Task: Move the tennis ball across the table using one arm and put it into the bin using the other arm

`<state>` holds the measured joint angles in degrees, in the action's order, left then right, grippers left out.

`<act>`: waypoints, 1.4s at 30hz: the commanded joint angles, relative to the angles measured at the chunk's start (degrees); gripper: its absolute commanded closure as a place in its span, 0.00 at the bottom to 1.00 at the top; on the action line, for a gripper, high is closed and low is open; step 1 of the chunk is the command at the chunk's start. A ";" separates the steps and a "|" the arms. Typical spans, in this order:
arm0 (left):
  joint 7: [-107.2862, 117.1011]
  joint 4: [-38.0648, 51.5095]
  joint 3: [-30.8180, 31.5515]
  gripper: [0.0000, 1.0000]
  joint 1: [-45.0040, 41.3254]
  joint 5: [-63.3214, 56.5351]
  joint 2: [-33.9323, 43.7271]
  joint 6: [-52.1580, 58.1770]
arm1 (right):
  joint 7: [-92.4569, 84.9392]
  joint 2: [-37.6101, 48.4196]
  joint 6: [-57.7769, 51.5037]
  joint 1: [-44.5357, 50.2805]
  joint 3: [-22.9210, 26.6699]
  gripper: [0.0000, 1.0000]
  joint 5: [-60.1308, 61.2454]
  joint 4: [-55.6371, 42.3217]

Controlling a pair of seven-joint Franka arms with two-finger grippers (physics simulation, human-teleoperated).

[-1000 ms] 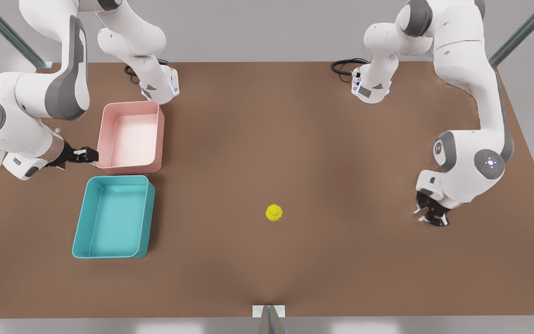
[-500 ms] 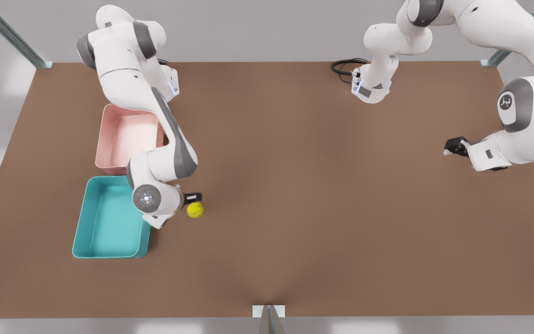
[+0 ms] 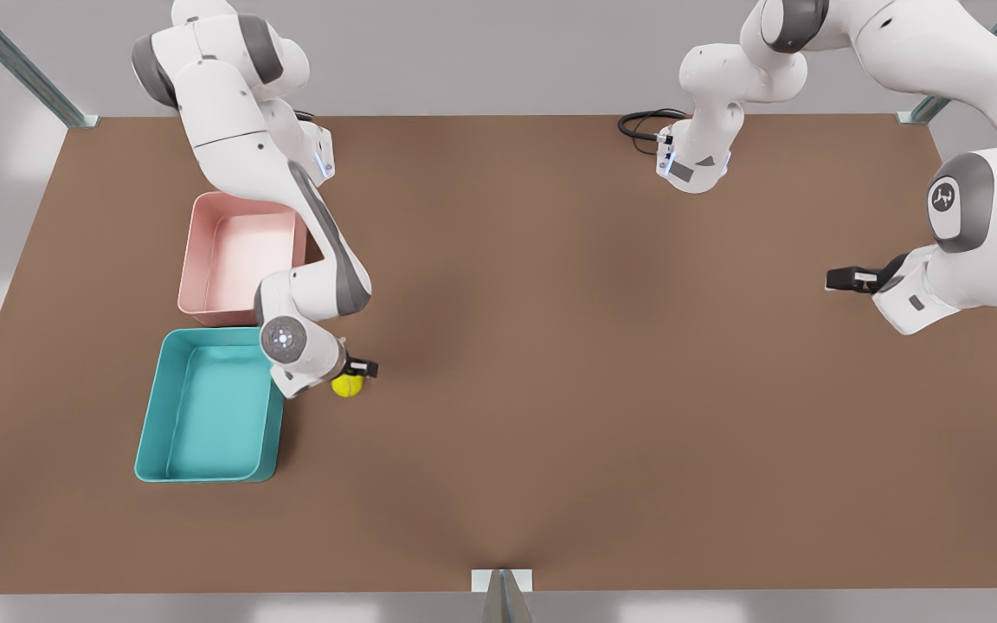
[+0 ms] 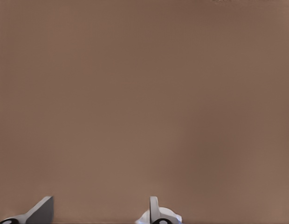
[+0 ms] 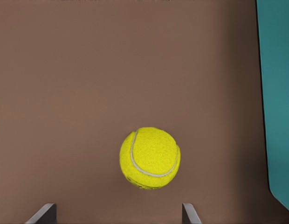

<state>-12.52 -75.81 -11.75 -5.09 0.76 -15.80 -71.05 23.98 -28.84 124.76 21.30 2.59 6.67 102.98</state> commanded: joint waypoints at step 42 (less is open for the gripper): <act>13.84 -0.13 -0.03 0.00 0.26 0.38 -0.55 0.38 | 10.48 -8.60 12.26 -1.35 0.22 0.00 -0.08 3.37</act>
<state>-0.05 -75.97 -11.76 -4.78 1.13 -16.42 -70.69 34.17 -37.46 136.59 19.95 2.81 6.53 106.37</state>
